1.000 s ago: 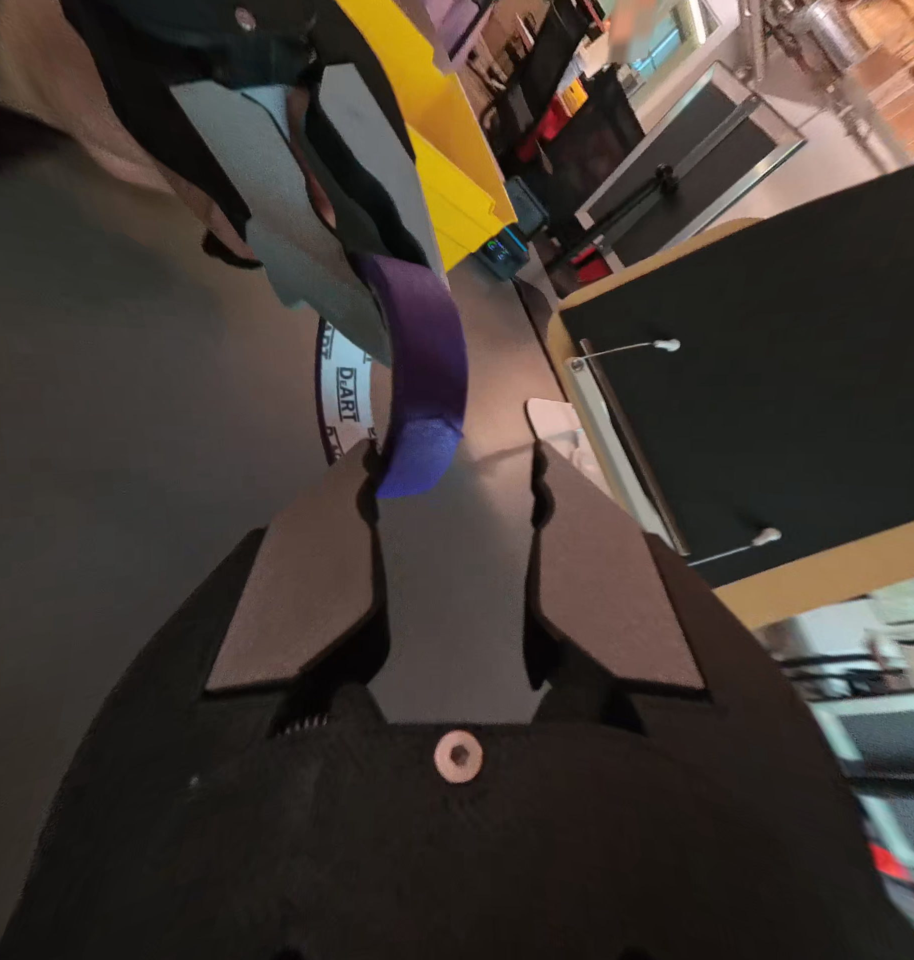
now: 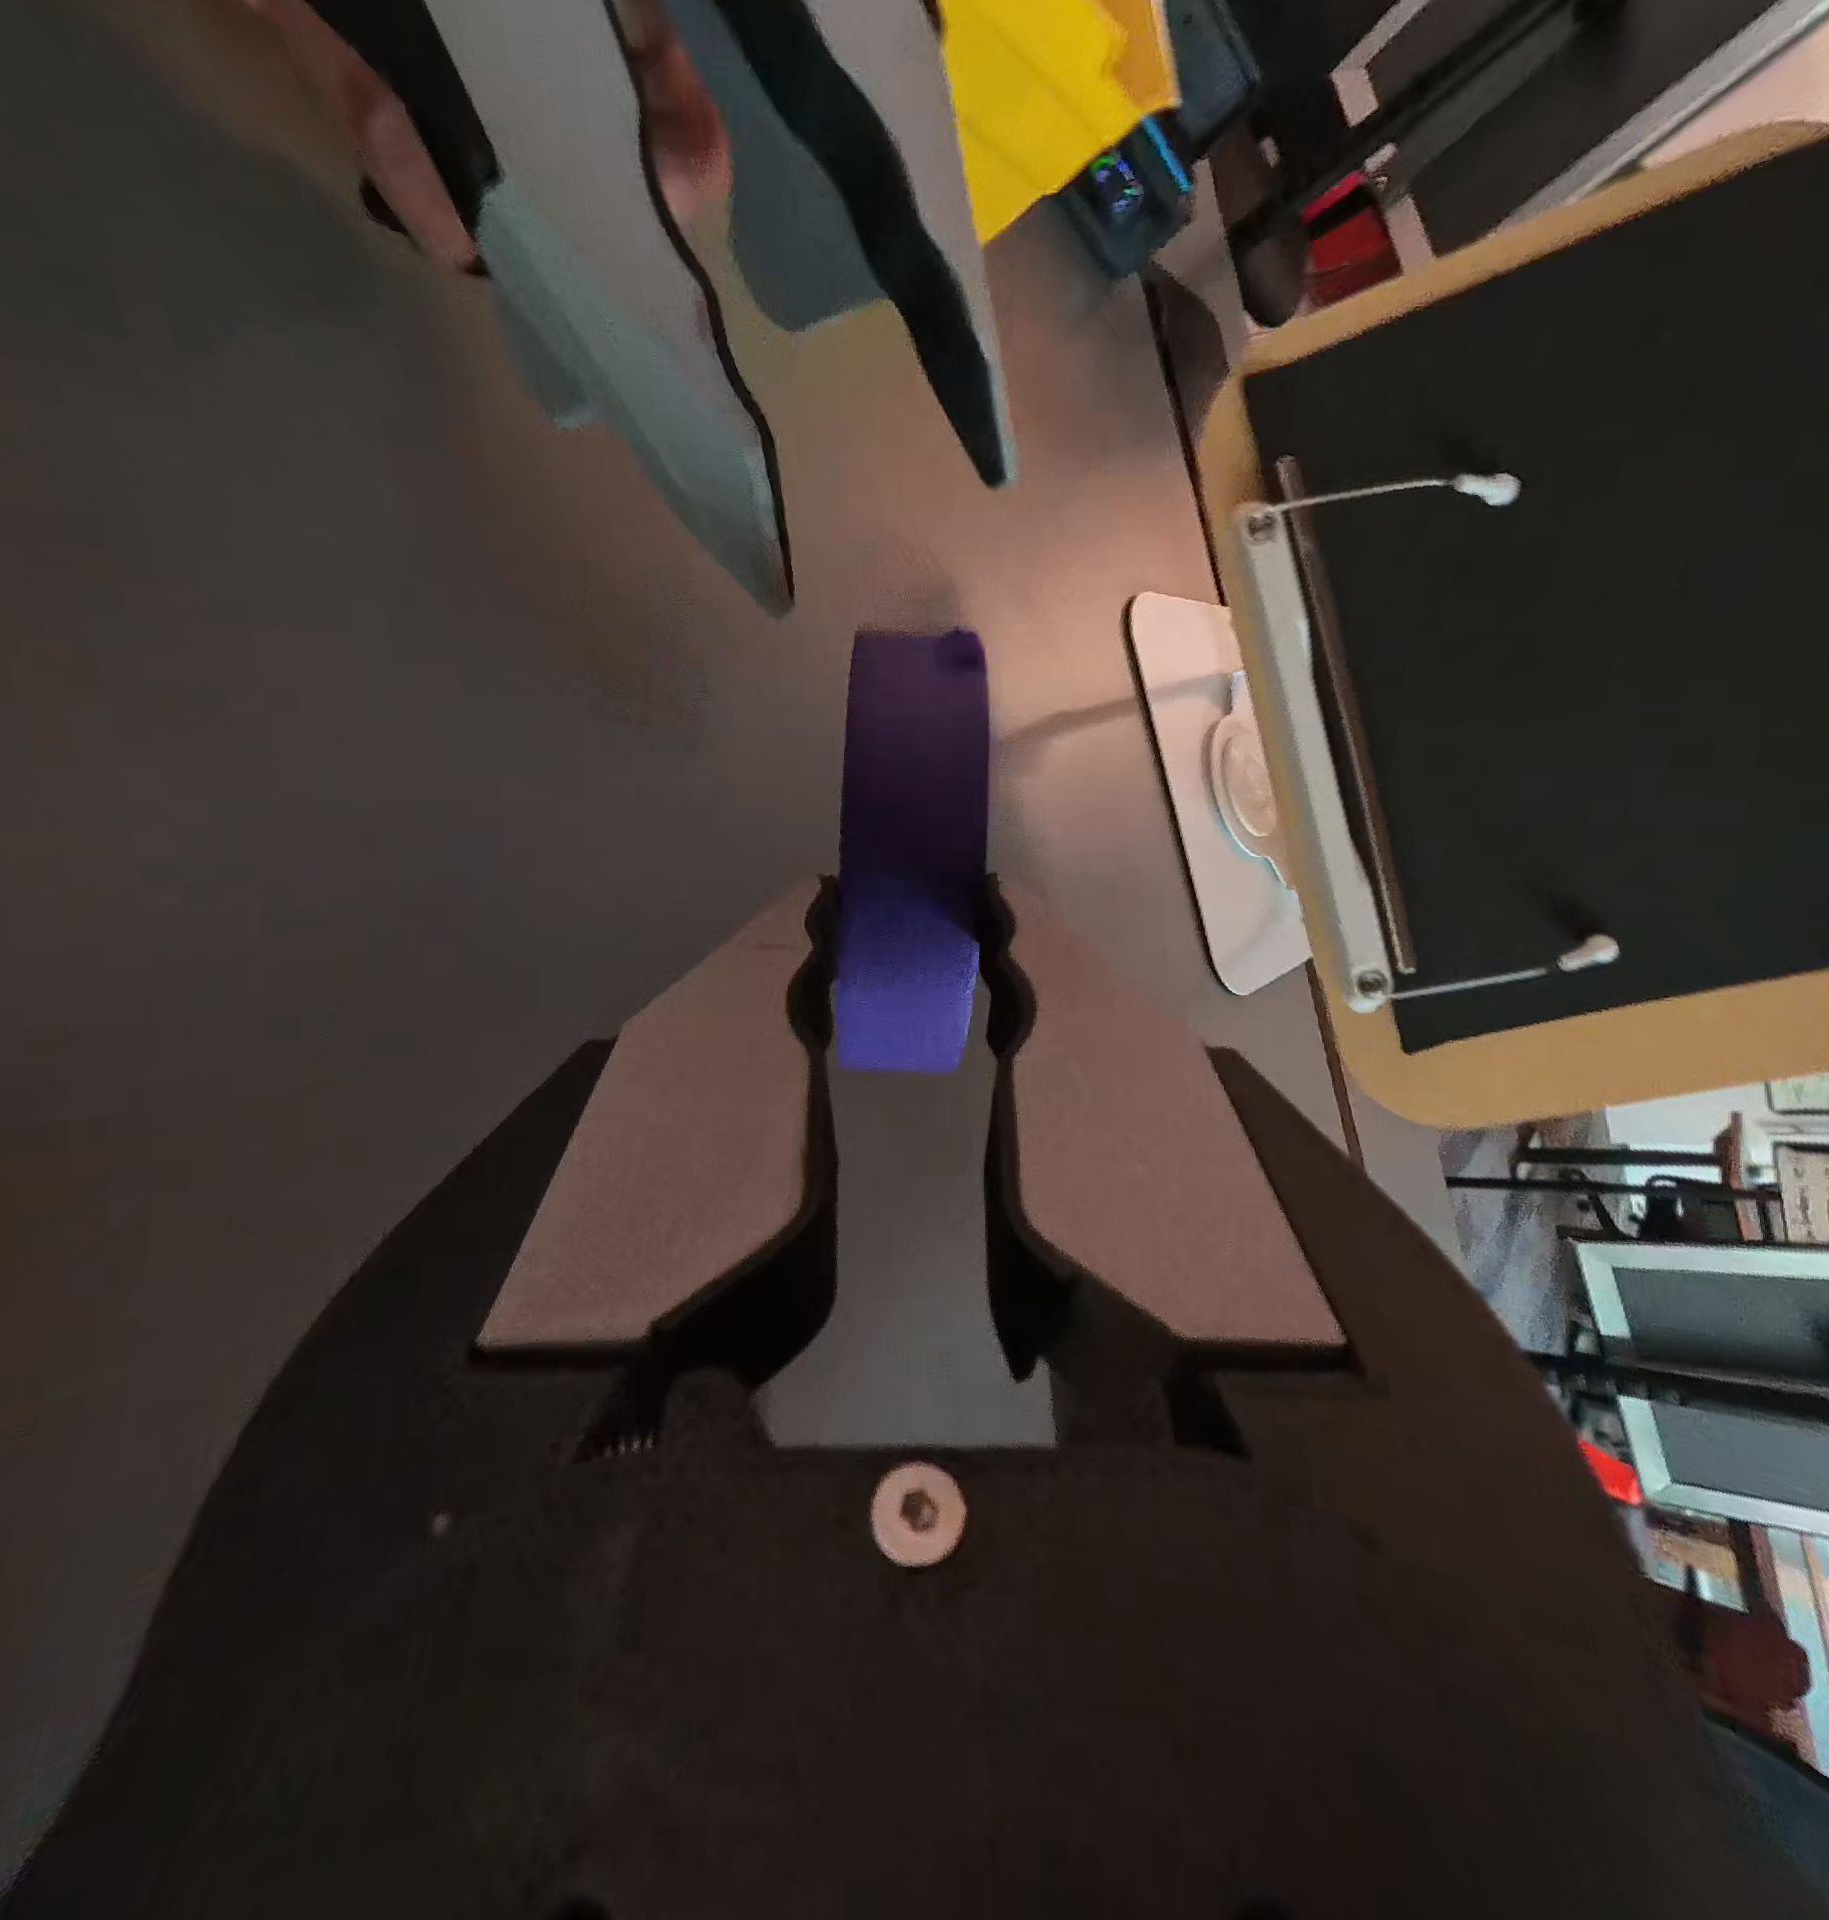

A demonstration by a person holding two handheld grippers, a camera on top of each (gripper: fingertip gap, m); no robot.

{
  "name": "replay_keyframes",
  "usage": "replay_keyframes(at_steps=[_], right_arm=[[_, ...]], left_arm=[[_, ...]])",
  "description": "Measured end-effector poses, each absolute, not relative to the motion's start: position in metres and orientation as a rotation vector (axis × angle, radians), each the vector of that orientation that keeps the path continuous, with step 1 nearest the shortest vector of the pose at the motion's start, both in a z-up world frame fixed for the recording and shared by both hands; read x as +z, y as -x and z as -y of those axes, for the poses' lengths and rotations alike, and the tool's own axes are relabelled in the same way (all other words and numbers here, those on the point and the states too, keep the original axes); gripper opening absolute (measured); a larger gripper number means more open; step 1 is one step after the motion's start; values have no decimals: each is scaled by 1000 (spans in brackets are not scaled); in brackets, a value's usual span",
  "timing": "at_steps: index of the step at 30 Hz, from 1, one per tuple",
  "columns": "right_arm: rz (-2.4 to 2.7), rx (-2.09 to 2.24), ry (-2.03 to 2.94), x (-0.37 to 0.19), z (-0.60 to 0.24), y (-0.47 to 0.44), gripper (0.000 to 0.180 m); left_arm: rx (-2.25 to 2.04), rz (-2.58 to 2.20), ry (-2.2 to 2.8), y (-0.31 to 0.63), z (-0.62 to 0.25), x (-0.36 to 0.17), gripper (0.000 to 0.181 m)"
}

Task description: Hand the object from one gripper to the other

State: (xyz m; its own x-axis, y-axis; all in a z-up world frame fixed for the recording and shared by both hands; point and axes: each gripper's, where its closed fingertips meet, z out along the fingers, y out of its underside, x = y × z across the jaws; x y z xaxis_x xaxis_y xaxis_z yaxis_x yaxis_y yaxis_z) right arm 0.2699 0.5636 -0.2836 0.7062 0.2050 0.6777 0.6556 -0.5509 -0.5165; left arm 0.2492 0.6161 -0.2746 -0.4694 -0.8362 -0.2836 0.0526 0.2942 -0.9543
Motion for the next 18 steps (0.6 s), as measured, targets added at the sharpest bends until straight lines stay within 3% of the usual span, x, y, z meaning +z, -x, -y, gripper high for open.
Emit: replay_keyframes(at_steps=[2,4,8,18], right_arm=[[705,-730,2124,-291,-569,-260,24],[732,-676,2110,-296,-576,-247,23],[756,-693,2092,-300,-581,-245,23],[679,-521,1971,-279,-581,-237,23]], left_arm=[[-1266,-1746,664,-247,-607,-282,54],[-1200,-1784,628,-247,-603,-292,41],[-1140,-1831,583,-246,-599,-300,32],[-1143,-1781,474,-238,-597,-283,25]])
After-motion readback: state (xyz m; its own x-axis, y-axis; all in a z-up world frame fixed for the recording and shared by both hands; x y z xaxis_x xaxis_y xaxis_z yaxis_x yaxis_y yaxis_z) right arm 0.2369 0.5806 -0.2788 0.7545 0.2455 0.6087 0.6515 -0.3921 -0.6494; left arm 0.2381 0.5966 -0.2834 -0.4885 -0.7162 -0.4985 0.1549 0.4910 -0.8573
